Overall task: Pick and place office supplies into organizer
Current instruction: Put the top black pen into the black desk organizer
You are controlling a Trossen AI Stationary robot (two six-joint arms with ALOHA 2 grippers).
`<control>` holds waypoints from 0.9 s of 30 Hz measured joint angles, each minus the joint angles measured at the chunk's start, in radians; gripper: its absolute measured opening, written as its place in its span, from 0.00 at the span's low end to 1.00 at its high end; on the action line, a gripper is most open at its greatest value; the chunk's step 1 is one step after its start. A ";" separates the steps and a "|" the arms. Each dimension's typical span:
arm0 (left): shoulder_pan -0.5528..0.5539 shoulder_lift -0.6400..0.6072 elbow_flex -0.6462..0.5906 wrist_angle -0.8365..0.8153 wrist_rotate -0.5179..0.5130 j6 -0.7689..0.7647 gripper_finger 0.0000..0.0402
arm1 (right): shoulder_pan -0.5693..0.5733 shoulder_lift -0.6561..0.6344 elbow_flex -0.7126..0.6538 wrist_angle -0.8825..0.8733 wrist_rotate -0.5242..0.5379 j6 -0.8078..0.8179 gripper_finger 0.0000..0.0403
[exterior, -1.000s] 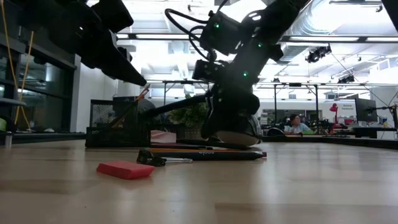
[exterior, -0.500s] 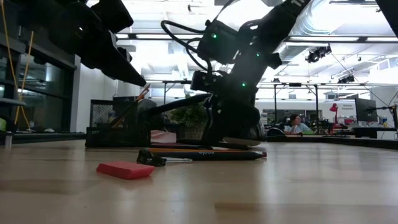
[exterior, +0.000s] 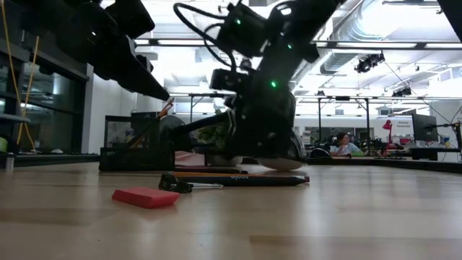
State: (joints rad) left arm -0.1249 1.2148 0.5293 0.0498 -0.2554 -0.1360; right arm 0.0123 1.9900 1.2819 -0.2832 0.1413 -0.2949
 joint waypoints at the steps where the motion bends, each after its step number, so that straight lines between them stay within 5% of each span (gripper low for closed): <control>1: 0.000 0.000 0.000 -0.001 0.000 0.000 0.45 | 0.002 0.000 0.017 -0.012 0.013 -0.007 0.06; 15: -0.001 -0.001 0.000 -0.045 -0.001 -0.017 0.45 | 0.008 -0.002 0.227 -0.135 0.155 -0.124 0.06; 21: -0.009 -0.001 0.000 -0.085 -0.032 -0.053 0.45 | -0.030 -0.002 0.214 0.035 0.152 -0.124 0.06; 27: -0.054 -0.025 0.000 -0.116 -0.093 -0.071 0.45 | -0.079 -0.006 0.209 0.299 0.040 -0.108 0.06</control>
State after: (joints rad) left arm -0.1793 1.1896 0.5289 -0.0658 -0.3484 -0.2067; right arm -0.0663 1.9842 1.4914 0.0156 0.1812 -0.4027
